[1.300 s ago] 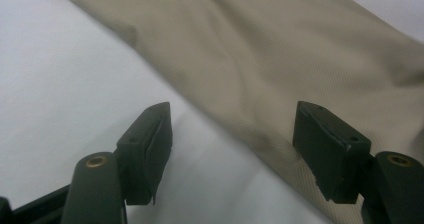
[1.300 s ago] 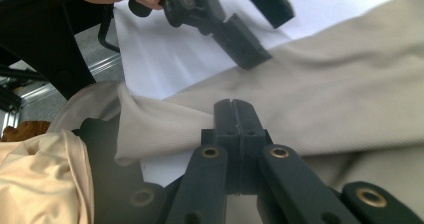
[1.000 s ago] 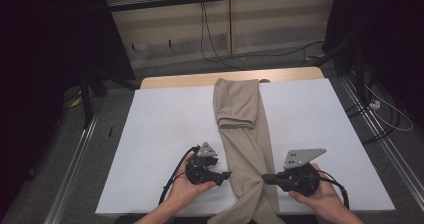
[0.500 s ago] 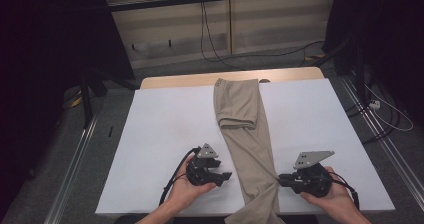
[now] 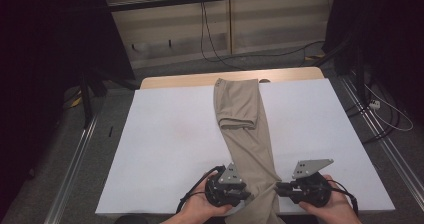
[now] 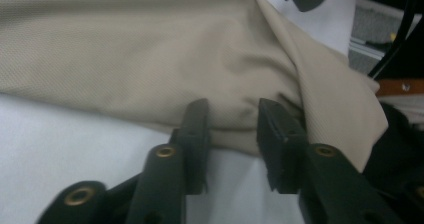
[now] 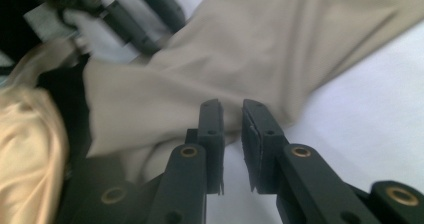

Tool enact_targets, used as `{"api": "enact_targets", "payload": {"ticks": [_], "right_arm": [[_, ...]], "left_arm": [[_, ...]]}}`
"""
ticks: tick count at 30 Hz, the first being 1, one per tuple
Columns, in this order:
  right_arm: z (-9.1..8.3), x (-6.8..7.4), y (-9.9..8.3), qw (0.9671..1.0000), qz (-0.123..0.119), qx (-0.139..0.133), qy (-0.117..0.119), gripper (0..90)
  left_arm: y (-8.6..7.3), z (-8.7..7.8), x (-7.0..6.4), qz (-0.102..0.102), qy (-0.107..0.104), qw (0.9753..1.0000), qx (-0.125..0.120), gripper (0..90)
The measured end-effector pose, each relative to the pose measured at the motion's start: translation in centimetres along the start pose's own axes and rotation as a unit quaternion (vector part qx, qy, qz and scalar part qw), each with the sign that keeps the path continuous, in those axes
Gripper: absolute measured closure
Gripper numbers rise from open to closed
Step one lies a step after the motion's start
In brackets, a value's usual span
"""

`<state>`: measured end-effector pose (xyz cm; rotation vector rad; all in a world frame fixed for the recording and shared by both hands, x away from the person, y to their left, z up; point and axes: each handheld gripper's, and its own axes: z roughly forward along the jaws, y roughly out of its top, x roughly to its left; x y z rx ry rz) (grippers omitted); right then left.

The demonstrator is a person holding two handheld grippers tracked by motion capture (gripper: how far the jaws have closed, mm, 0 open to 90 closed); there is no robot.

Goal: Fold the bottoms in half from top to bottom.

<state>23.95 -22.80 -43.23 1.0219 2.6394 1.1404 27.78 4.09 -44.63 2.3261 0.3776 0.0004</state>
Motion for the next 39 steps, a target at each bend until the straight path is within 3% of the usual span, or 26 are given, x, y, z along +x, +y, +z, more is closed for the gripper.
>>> {"api": "enact_targets", "payload": {"ticks": [1, 2, 3, 6, 8, 9, 11, 12, 13, 14, 15, 19, 22, 23, 27, 29, 32, 35, 37, 39], "right_arm": [[0.1, 0.3, -0.1, 1.0, -0.001, 0.004, 0.004, 78.2], [0.3, 0.6, -0.3, 0.9999, 0.001, 0.008, 0.009, 78.0], [0.6, 0.9, -0.4, 0.9998, -0.004, 0.013, 0.015, 77.5], [1.5, 1.6, -0.5, 0.9994, -0.027, 0.023, -0.001, 72.4], [1.6, 1.7, -0.5, 0.9994, -0.026, 0.021, -0.004, 72.9], [1.7, 1.8, -0.5, 0.9994, -0.029, 0.019, -0.008, 73.5], [1.8, 2.0, -0.5, 0.999, -0.034, 0.02, -0.019, 77.3], [1.8, 2.0, -0.5, 0.9991, -0.031, 0.02, -0.021, 79.7], [1.7, 1.9, -0.5, 0.9993, -0.023, 0.019, -0.024, 86.1], [1.7, 1.8, -0.5, 0.9993, -0.019, 0.02, -0.027, 90.0], [1.7, 1.8, -0.4, 0.9994, -0.016, 0.021, -0.024, 90.0], [1.6, 1.8, -0.2, 0.9995, -0.011, 0.023, -0.021, 90.0], [1.5, 1.7, 0.0, 0.9996, -0.01, 0.021, -0.016, 90.0], [1.4, 1.7, 0.0, 0.9997, -0.008, 0.019, -0.015, 90.0], [1.0, 1.9, 0.0, 0.9998, 0.0, 0.019, -0.005, 90.0], [0.9, 2.3, -0.2, 0.9996, -0.005, 0.026, -0.011, 90.0], [0.8, 2.8, -0.8, 0.9984, -0.014, 0.047, -0.026, 90.0], [0.6, 2.5, -0.5, 0.9995, -0.013, 0.014, -0.026, 90.0], [0.4, 1.4, 0.4, 0.9994, -0.002, -0.02, -0.028, 90.0], [0.5, 0.0, 1.6, 0.9985, 0.006, -0.032, -0.045, 84.7]], "left_arm": [[-0.1, -0.1, -0.3, -0.002, -0.004, 1.0, -0.003, 72.6], [-0.2, -0.1, -0.4, 0.011, -0.014, 0.9998, 0.009, 74.3], [-0.3, 0.0, -0.7, 0.016, -0.005, 0.9999, 0.0, 74.9], [-0.2, 0.2, -0.9, 0.013, -0.006, 0.9999, 0.001, 72.4], [-0.1, 0.4, -1.2, 0.03, 0.001, 0.9996, 0.0, 73.5], [-0.1, 0.4, -1.3, 0.034, 0.002, 0.9994, 0.001, 76.0], [0.1, 0.5, -1.5, 0.047, 0.002, 0.9989, 0.004, 90.0], [0.2, 0.5, -1.6, 0.05, 0.006, 0.9987, 0.01, 90.0], [0.3, 0.1, -1.3, 0.078, 0.005, 0.9964, 0.034, 90.0], [0.3, 0.0, -1.3, 0.071, 0.005, 0.9968, 0.036, 90.0], [0.2, 0.2, -1.6, 0.04, 0.012, 0.999, 0.015, 90.0], [-0.5, -1.0, -1.3, 0.006, 0.008, 0.9998, 0.019, 90.0], [-1.2, -2.2, -1.0, -0.01, 0.017, 0.9997, 0.016, 90.0], [-1.4, -2.4, -0.9, -0.02, 0.01, 0.9996, 0.017, 90.0], [-2.0, -3.1, -0.7, -0.03, 0.016, 0.9993, 0.017, 90.0], [-2.2, -3.2, -0.8, -0.033, 0.025, 0.999, 0.017, 90.0], [-2.1, -3.1, -0.7, -0.029, 0.019, 0.9991, 0.025, 90.0], [-2.1, -2.9, -0.6, -0.031, 0.013, 0.9988, 0.034, 90.0], [-2.0, -2.9, -0.5, -0.048, 0.007, 0.9986, 0.024, 90.0], [-1.9, -3.1, -0.2, -0.052, -0.003, 0.9986, 0.009, 89.2]]}}
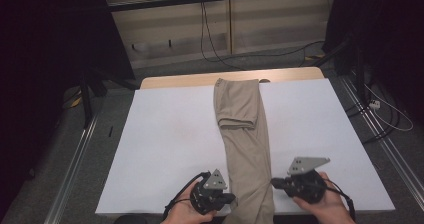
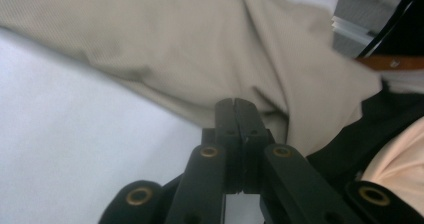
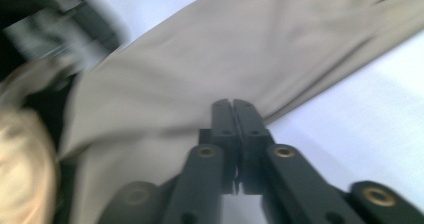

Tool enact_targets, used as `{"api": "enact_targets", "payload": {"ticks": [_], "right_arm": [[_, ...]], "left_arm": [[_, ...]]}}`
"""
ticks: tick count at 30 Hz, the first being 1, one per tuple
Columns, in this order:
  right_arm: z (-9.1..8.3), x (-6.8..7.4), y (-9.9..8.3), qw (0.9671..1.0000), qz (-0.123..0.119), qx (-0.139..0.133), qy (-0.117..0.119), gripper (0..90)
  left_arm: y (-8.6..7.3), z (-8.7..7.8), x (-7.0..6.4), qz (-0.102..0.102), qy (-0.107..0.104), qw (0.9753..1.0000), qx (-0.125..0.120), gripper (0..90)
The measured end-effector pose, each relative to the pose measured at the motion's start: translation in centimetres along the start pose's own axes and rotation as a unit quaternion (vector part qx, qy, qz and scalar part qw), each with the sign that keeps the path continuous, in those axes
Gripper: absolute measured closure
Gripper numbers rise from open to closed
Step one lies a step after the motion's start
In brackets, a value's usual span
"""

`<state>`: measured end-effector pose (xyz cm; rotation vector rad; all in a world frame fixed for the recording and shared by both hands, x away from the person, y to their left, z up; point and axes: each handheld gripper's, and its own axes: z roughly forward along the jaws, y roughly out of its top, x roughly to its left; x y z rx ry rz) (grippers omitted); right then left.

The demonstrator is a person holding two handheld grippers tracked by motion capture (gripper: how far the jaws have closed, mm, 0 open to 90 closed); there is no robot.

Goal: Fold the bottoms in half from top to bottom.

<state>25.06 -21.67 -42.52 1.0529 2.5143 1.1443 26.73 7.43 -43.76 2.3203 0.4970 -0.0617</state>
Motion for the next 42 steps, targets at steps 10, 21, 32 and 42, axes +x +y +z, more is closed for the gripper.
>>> {"api": "enact_targets", "payload": {"ticks": [10, 21, 32, 42], "right_arm": [[3.9, -2.8, 1.1, 0.9984, 0.028, 0.034, -0.036, 83.0], [1.9, -2.4, 0.9, 0.9988, 0.029, 0.017, -0.036, 90.0], [2.8, -5.7, 3.5, 0.9975, 0.045, -0.008, -0.054, 88.7], [9.6, -10.9, 7.6, 0.9918, 0.098, -0.007, -0.082, 73.4]], "left_arm": [[1.0, 1.6, 0.1, 0.03, 0.021, 0.9993, 0.005, 72.7], [0.3, 1.0, -0.6, 0.035, 0.008, 0.9993, 0.015, 79.7], [1.5, 0.5, 0.9, 0.024, 0.018, 0.9995, -0.012, 68.7], [1.1, 1.7, 1.2, 0.042, 0.028, 0.9987, -0.001, 65.8]]}}
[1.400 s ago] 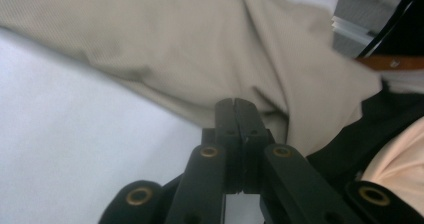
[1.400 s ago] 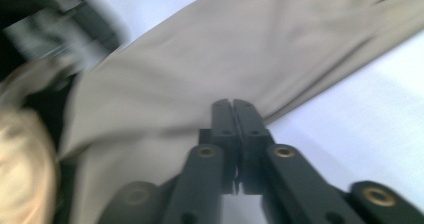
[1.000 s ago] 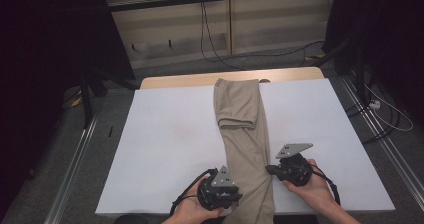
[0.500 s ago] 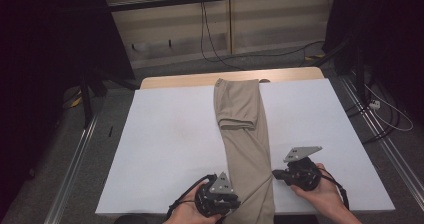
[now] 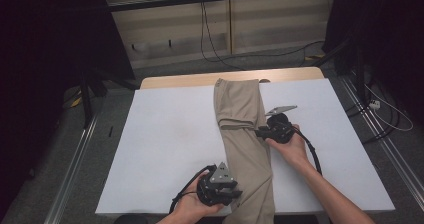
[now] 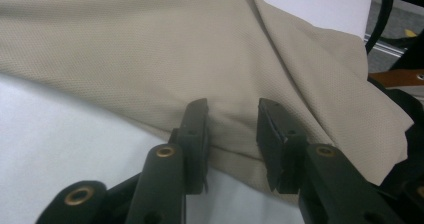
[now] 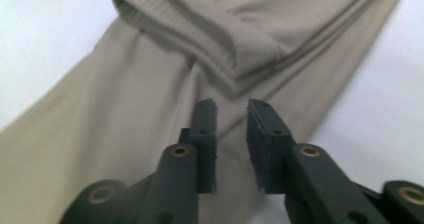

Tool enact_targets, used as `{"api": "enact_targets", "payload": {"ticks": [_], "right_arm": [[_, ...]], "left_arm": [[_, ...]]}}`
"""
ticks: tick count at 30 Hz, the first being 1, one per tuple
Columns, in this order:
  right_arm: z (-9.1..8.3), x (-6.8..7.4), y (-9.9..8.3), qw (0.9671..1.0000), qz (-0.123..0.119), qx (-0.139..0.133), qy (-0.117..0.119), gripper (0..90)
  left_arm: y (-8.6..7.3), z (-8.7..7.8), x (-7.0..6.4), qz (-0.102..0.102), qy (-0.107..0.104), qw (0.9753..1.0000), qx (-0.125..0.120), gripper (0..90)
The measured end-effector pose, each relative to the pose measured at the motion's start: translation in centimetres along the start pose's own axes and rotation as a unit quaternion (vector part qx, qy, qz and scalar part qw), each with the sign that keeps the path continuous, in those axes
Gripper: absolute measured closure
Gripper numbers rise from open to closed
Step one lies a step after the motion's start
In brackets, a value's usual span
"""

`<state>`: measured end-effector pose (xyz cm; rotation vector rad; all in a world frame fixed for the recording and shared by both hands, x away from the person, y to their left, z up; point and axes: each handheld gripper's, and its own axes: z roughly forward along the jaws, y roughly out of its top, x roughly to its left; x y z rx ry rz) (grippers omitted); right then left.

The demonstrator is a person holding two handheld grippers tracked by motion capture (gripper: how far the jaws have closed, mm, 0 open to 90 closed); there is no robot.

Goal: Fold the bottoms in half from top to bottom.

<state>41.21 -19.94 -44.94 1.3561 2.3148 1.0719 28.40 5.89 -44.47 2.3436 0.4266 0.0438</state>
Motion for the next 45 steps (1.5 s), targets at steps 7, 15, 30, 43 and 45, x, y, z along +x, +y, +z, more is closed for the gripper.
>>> {"api": "enact_targets", "payload": {"ticks": [7, 15, 30, 43, 45], "right_arm": [[1.1, 0.6, 0.3, 0.9991, -0.025, 0.006, -0.035, 90.0], [0.3, -1.3, 0.2, 0.9985, -0.003, -0.005, -0.054, 90.0], [-0.7, -1.7, 2.5, 0.9985, -0.031, -0.043, -0.011, 63.3], [2.5, 0.0, 3.6, 0.9956, -0.092, -0.009, 0.016, 78.2], [2.5, -0.3, 3.4, 0.9958, -0.09, -0.008, 0.009, 87.8]], "left_arm": [[-0.2, -0.2, -0.6, -0.005, -0.001, 1.0, 0.005, 66.0], [-0.2, -0.2, -1.2, -0.011, -0.005, 0.9999, 0.002, 66.0], [2.7, -1.0, 8.7, -0.083, 0.091, 0.9912, -0.048, 48.3], [5.5, 2.6, 17.4, -0.099, 0.151, 0.9815, -0.062, 35.7], [5.6, 3.2, 17.6, -0.093, 0.158, 0.9809, -0.065, 36.1]]}}
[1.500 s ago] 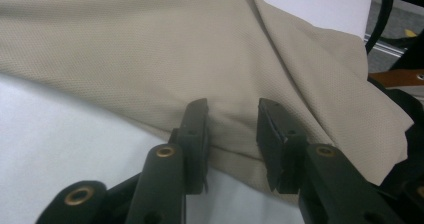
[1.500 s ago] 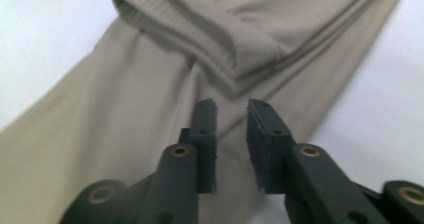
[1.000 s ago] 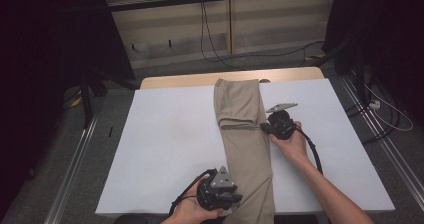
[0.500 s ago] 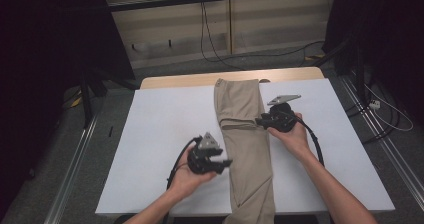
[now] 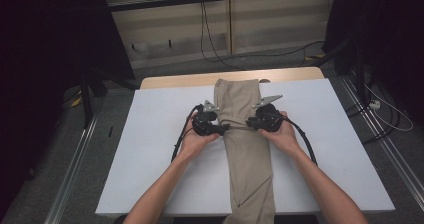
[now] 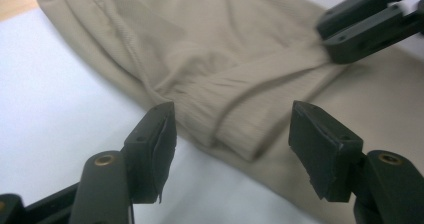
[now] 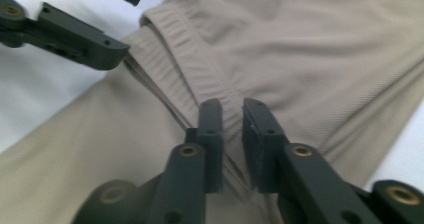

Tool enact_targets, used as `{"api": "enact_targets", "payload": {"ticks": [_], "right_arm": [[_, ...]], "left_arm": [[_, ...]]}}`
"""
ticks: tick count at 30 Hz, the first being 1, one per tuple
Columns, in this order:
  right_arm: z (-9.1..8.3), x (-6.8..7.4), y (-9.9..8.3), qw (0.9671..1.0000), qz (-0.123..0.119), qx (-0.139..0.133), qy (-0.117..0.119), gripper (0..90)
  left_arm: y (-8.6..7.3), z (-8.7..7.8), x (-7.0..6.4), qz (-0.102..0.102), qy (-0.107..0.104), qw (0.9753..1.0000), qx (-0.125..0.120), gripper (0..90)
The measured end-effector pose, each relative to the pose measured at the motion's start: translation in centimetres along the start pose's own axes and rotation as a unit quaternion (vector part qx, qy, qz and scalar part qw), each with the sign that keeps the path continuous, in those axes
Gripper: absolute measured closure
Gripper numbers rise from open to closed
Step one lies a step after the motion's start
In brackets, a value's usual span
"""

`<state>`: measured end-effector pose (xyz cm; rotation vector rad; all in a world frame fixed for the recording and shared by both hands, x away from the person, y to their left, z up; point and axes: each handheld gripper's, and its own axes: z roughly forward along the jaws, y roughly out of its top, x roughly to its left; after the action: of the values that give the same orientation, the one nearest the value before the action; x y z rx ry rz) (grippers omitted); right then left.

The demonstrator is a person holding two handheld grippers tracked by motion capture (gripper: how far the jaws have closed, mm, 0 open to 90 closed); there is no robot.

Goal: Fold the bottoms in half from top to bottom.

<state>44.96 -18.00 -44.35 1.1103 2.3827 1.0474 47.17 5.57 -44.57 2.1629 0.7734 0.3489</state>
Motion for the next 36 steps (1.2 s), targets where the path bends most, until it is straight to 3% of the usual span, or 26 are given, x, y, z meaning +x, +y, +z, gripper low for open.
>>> {"api": "enact_targets", "payload": {"ticks": [3, 6, 8, 11, 17, 19, 22, 27, 29, 31, 32, 33, 35, 36], "right_arm": [[0.0, -0.7, -0.2, 1.0, 0.002, 0.002, -0.003, 90.0], [0.0, -0.8, -0.3, 1.0, 0.004, 0.001, -0.001, 90.0], [-0.2, -0.6, -0.3, 0.9999, 0.003, -0.006, 0.012, 79.0], [-0.3, -0.2, -0.2, 0.9997, -0.013, -0.009, 0.021, 73.5], [0.2, 0.2, -0.4, 0.9994, -0.031, -0.004, 0.015, 59.7], [0.2, 0.4, -0.4, 0.9993, -0.037, -0.006, 0.006, 58.0], [0.2, 0.3, -0.5, 0.9989, -0.045, -0.006, -0.009, 64.4], [0.2, -0.2, -0.6, 0.9989, -0.046, -0.009, -0.007, 70.3], [0.2, -0.3, -0.6, 0.9991, -0.041, -0.011, -0.003, 77.0], [0.3, -0.4, -0.6, 0.9993, -0.034, -0.012, -0.002, 82.3], [0.3, -0.5, -0.6, 0.9996, -0.027, -0.013, 0.002, 83.7], [0.3, -0.6, -0.6, 0.9996, -0.024, -0.013, 0.0, 84.4], [0.3, -0.6, -0.6, 0.9998, -0.017, -0.011, 0.0, 85.6], [0.4, -0.6, -0.5, 0.9998, -0.017, -0.01, -0.001, 86.3]], "left_arm": [[0.1, 0.3, 0.0, 0.007, 0.004, 1.0, 0.001, 39.7], [0.3, 0.4, -0.2, 0.018, 0.009, 0.9998, 0.003, 56.3], [0.4, 0.6, -0.1, 0.004, 0.015, 0.9999, -0.004, 64.5], [0.8, 0.7, 0.1, -0.014, 0.009, 0.9998, -0.013, 74.6], [2.0, 0.7, 0.6, -0.036, 0.006, 0.9992, -0.013, 84.6], [2.2, 1.0, 0.7, -0.04, 0.004, 0.9991, -0.012, 84.7], [2.1, 1.2, 0.9, -0.04, 0.002, 0.9991, -0.013, 83.9], [2.1, 1.4, 0.5, -0.026, -0.008, 0.9996, -0.007, 75.7], [2.1, 1.3, 0.4, -0.024, -0.006, 0.9997, -0.007, 71.9], [2.0, 1.2, 0.7, -0.072, -0.019, 0.997, -0.02, 65.0], [2.0, 1.2, 0.8, -0.065, 0.006, 0.9977, -0.016, 57.5], [1.9, 1.3, 0.9, -0.039, 0.025, 0.9989, -0.009, 58.6], [1.5, 1.7, 1.4, -0.068, -0.002, 0.9976, -0.01, 57.5], [1.4, 1.9, 1.6, -0.073, -0.008, 0.9972, -0.013, 60.0]]}}
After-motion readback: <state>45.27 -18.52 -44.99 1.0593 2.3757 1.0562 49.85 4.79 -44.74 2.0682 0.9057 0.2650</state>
